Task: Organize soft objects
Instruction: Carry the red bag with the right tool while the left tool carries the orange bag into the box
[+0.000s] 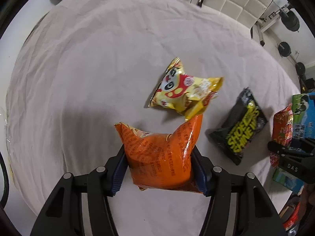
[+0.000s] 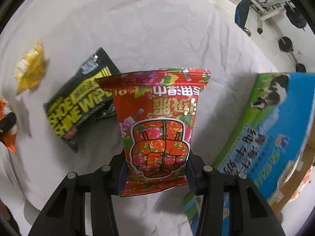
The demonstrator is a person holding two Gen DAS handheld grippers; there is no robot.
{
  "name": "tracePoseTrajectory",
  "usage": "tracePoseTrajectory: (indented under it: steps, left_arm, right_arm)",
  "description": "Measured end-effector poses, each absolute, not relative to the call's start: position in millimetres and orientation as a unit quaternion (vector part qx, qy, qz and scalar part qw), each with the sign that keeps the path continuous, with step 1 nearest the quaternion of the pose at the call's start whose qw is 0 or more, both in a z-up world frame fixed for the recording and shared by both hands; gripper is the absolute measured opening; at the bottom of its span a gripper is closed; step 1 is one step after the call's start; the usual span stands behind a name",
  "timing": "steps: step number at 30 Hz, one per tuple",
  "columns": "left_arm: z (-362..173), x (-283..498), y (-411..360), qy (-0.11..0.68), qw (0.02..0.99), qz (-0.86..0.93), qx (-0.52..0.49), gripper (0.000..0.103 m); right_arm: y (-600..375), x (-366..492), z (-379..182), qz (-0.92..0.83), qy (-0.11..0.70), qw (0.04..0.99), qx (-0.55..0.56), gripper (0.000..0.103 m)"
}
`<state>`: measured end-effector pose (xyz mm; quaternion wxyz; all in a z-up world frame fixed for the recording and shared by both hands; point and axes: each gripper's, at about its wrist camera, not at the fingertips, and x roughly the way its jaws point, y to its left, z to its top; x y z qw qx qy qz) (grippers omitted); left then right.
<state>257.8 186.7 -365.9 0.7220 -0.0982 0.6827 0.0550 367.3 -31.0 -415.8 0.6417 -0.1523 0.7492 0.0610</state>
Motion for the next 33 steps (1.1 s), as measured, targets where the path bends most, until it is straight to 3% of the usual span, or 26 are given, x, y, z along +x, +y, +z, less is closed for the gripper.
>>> tracePoseTrajectory:
  steps: [19,33]
  left_arm:
    - [-245,217,107,0.616,0.778,-0.027,-0.118,0.057]
    - [-170,210,-6,0.580,0.798,-0.128,-0.103,0.057]
  right_arm:
    - [-59,280,-276,0.089,0.664,0.741,-0.032,0.050]
    - [-192,220,-175,0.047,0.608,0.791,0.048,0.050]
